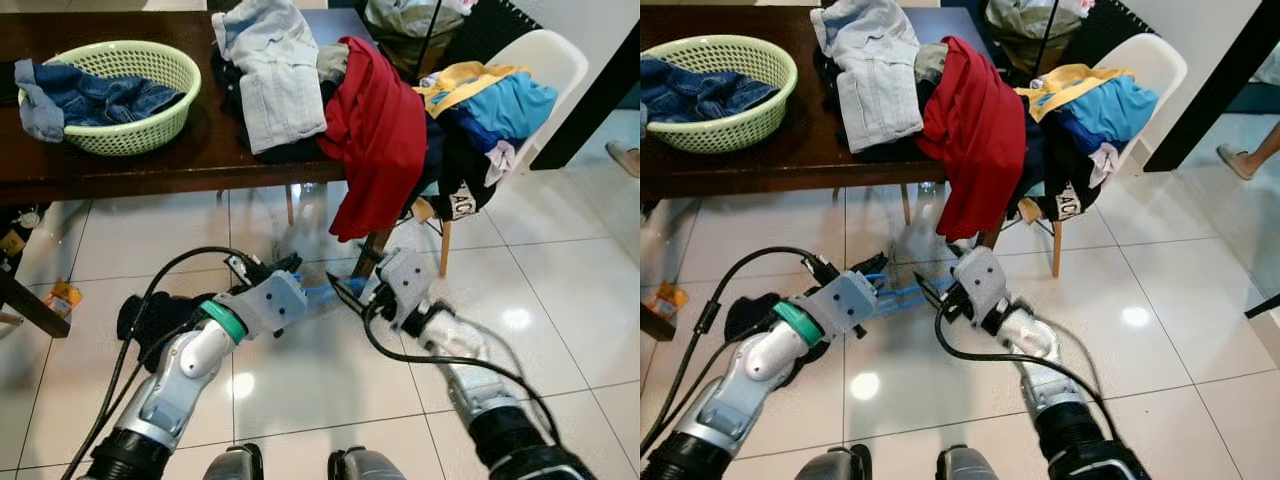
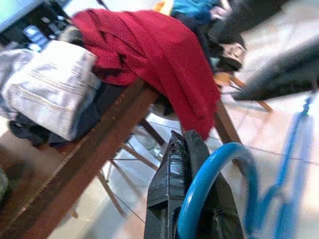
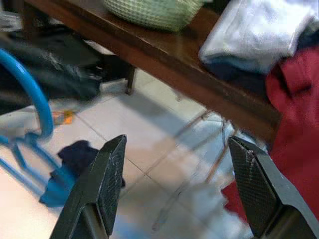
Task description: Hang hanger
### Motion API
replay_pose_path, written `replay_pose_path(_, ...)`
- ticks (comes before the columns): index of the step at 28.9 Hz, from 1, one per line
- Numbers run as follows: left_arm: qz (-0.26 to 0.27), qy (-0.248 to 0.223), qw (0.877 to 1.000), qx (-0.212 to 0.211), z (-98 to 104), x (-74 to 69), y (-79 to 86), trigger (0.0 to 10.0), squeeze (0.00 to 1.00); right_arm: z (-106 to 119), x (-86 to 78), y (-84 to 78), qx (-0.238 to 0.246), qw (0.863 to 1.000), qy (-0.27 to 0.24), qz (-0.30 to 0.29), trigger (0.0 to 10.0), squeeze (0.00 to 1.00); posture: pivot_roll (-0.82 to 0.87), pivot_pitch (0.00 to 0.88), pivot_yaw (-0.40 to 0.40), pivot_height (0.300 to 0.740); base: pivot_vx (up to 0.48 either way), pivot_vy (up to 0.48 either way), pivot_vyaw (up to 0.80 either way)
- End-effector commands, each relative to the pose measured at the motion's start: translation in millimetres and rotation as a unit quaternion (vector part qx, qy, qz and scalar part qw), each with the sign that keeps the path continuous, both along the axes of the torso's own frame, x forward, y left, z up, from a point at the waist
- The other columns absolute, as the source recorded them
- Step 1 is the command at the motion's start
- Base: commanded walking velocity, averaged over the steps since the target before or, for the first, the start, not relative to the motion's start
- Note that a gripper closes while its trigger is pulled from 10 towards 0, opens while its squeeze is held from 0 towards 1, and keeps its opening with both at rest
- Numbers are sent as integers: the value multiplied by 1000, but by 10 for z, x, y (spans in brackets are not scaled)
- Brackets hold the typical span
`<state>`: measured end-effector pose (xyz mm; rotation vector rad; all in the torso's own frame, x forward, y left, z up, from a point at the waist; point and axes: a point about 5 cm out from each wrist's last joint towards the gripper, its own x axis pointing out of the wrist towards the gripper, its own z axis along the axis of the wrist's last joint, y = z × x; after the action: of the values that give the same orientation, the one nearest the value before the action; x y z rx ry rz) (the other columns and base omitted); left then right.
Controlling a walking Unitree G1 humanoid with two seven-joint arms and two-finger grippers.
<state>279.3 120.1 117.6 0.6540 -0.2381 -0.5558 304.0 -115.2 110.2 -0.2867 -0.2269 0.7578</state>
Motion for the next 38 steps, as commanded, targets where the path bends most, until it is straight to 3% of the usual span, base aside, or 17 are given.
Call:
replay_pose_path(1, -22, 19, 1000, 0, -9, -46, -26, 10000, 0, 24, -38, 54, -21, 999, -4, 34, 10000, 0, 17, 66, -5, 733, 0, 0, 0)
replay_pose_path(3, -37, 30, 999, 11, 19, -59, 24, 10000, 0, 134, -85, 159, -63, 992, -25, 106, 10000, 0, 21, 69, -5, 733, 0, 0, 0)
replay_pose_path(4, -37, 30, 999, 11, 19, -59, 24, 10000, 0, 134, -85, 159, -63, 992, -25, 106, 10000, 0, 21, 69, -5, 733, 0, 0, 0)
replay_pose_path(6, -43, 35, 998, 21, 59, -73, 66, 10000, 0, 109, -178, 204, -121, 977, -26, 172, 10000, 0, 28, 71, -5, 733, 0, 0, 0)
replay_pose_path(12, -70, 46, 996, 27, 147, -156, 66, 10000, 0, -70, -289, 152, -197, 953, 4, 230, 10000, 0, 33, 74, -6, 733, 0, 0, 0)
replay_pose_path(16, -81, 50, 995, 21, 176, -187, 42, 10000, 0, -120, -293, 161, -206, 950, 12, 235, 10000, 0, 38, 76, -7, 733, 0, 0, 0)
replay_pose_path(25, -111, 54, 992, 16, 293, -264, -28, 10000, 0, -160, -205, 420, -178, 963, -8, 201, 10000, 0, 57, 76, -2, 733, 0, 0, 0)
replay_pose_path(30, -118, 56, 991, 17, 318, -281, -47, 10000, 0, -102, -216, 544, -165, 961, -15, 222, 9882, 0, 59, 76, -3, 733, 0, 0, 0)
replay_pose_path(31, -117, 57, 991, 17, 323, -280, -50, 10000, 0, -109, -243, 552, -169, 957, -11, 236, 3020, 0, 59, 76, -3, 733, 0, 0, 0)
replay_pose_path(32, -117, 57, 991, 17, 323, -280, -50, 10000, 0, -109, -243, 552, -169, 957, -11, 236, 3020, 0, 59, 76, -3, 733, 0, 0, 0)
replay_pose_path(33, -116, 58, 991, 16, 329, -279, -50, 10000, 0, -147, -294, 542, -180, 949, 2, 260, 0, 0, 59, 76, -3, 733, 0, 0, 0)
replay_pose_path(38, -114, 60, 992, 15, 339, -283, -50, 10000, 0, -229, -359, 517, -201, 935, 20, 290, 0, 0, 59, 76, -3, 733, 0, 0, 0)
